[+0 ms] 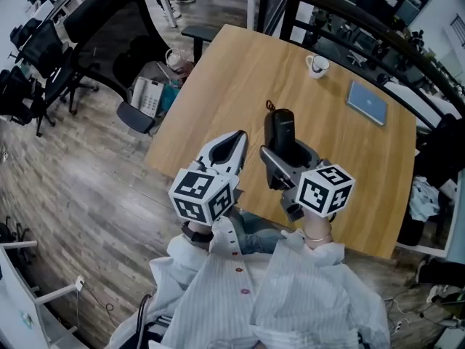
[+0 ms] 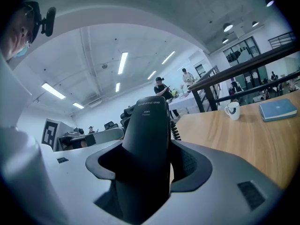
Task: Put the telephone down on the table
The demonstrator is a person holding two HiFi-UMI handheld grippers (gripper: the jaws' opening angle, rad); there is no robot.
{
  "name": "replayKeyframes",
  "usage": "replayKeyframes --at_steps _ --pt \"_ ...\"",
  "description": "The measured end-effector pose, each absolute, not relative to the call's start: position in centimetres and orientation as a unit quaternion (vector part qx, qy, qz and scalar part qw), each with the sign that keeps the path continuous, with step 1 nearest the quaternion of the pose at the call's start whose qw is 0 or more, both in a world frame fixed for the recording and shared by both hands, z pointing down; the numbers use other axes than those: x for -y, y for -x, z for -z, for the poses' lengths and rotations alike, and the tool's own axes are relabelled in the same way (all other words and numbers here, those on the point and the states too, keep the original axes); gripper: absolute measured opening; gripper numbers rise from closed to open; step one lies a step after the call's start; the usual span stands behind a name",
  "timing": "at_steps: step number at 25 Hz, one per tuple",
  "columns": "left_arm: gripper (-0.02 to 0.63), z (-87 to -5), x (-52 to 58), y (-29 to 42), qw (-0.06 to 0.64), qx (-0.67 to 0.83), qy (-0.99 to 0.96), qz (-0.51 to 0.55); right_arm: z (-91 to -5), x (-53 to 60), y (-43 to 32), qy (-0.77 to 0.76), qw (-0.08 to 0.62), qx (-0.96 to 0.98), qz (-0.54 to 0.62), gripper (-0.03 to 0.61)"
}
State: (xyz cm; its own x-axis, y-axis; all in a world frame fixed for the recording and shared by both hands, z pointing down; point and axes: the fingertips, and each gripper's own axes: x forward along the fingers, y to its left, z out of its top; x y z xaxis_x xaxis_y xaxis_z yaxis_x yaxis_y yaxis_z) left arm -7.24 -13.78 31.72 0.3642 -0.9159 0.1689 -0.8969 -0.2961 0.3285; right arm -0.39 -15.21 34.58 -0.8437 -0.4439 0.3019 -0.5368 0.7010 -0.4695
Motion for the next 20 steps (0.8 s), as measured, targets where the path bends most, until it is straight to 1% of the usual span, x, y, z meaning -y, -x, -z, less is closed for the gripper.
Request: replayKeyframes --at_steps 13,20 --pt "0.017 -31.9 20.7 6.5 0.190 0.506 -0.841 -0.002 -34.5 21.1 -0.8 -0.333 0.056 0.895 -0.292 0.318" --pt "0.017 -32.1 22.9 7.2 0.192 0.481 -0.855 -0.009 -35.0 23.0 -0.7 -0.366 0.055 0.880 -0.297 0.318"
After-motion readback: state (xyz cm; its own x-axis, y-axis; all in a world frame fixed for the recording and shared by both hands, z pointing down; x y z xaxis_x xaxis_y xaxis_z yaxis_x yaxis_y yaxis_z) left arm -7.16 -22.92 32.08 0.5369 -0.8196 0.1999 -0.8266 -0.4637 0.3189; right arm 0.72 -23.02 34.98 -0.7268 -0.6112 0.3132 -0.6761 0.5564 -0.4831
